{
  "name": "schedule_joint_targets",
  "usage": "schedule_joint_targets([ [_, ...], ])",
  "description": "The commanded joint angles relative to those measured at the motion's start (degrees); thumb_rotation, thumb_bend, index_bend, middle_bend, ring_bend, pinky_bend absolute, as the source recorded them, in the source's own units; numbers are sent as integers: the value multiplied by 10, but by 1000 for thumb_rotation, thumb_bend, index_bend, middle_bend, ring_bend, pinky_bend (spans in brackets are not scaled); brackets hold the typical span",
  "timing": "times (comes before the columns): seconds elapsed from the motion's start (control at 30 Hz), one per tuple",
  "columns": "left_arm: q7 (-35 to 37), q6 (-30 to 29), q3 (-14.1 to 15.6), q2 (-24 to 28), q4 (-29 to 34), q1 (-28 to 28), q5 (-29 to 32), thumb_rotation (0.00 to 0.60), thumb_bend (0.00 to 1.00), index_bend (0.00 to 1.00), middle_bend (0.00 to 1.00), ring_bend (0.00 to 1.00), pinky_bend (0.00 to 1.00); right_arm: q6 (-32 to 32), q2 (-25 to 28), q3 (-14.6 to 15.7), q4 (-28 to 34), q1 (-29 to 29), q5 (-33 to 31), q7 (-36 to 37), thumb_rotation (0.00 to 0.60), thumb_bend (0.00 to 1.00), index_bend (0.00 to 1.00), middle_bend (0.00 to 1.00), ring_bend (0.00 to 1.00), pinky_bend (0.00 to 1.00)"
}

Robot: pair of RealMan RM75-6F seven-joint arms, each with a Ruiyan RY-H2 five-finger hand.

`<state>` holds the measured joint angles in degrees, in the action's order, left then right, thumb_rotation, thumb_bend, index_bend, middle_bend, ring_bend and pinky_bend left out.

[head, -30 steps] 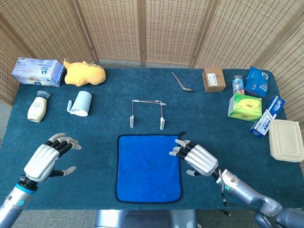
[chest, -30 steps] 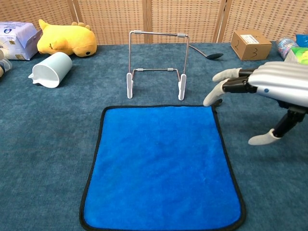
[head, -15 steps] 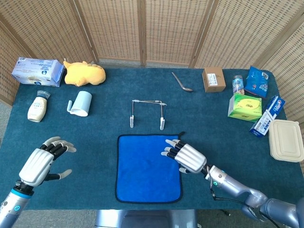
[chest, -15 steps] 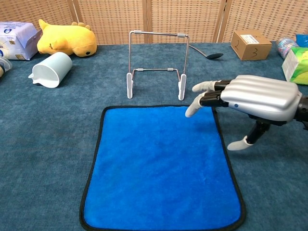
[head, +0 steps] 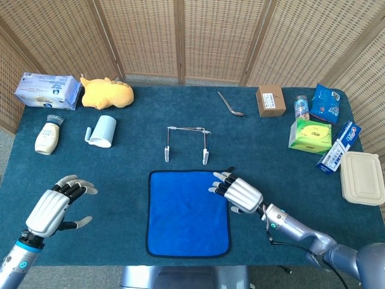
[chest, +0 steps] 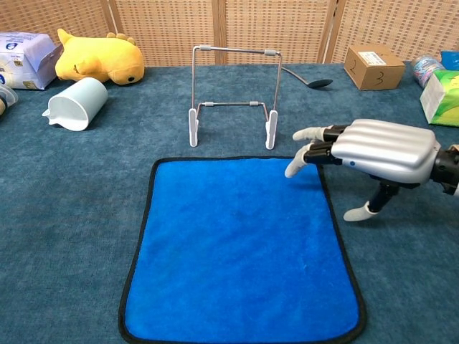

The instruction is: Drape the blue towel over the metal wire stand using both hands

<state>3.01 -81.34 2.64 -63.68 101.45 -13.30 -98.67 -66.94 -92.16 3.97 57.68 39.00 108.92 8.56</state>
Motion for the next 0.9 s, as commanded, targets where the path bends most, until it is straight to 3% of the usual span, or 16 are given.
schedule_joint_targets([
  [0.03, 1, 0, 0, 0, -1, 0, 0, 600, 181, 347, 345, 295, 186, -5, -9, 8, -16, 4, 2, 5, 600, 136, 232, 254, 65, 202],
  [0.9, 18, 0, 3, -3, -16, -1, -2, 600, 181, 346, 344, 296, 179, -7, -36, 27, -38, 21, -16, -1, 600, 125, 231, 253, 56, 196],
])
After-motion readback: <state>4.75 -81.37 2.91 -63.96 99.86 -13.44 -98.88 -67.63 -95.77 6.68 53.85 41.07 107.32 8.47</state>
